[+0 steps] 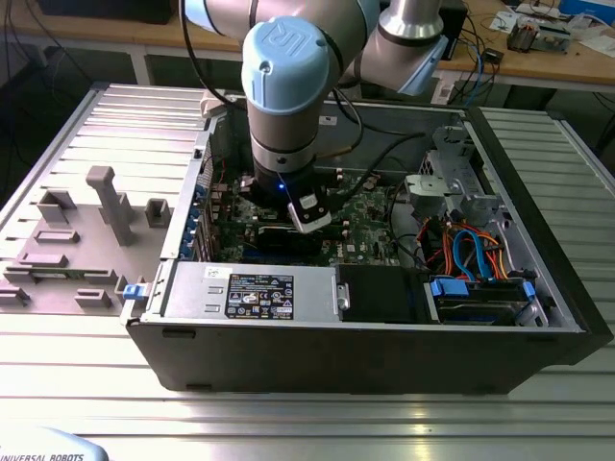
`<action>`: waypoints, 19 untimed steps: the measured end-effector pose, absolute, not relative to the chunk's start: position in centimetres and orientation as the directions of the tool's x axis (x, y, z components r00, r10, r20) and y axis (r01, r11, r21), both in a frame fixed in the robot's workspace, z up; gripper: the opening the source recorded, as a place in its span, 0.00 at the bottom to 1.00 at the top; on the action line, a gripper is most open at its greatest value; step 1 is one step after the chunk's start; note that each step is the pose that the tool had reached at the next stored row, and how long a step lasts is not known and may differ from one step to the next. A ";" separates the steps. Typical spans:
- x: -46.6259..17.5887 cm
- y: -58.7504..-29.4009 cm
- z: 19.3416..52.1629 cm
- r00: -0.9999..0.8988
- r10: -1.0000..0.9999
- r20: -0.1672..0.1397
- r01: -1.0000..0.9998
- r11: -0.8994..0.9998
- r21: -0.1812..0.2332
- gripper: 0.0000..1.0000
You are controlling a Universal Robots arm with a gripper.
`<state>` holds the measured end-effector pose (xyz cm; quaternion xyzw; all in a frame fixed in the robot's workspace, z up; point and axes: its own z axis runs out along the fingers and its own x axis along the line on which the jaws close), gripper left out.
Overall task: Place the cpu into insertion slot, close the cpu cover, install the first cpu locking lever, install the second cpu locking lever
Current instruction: 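Install the second cpu locking lever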
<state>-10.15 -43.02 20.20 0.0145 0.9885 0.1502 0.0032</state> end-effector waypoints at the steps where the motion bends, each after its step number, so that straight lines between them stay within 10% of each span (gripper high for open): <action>1: -10.2 -43.0 20.1 -1.000 0.030 -0.002 0.028 0.953 0.303 0.11; 19: -10.7 -42.8 19.3 -1.000 0.030 -0.001 0.028 0.938 0.346 0.11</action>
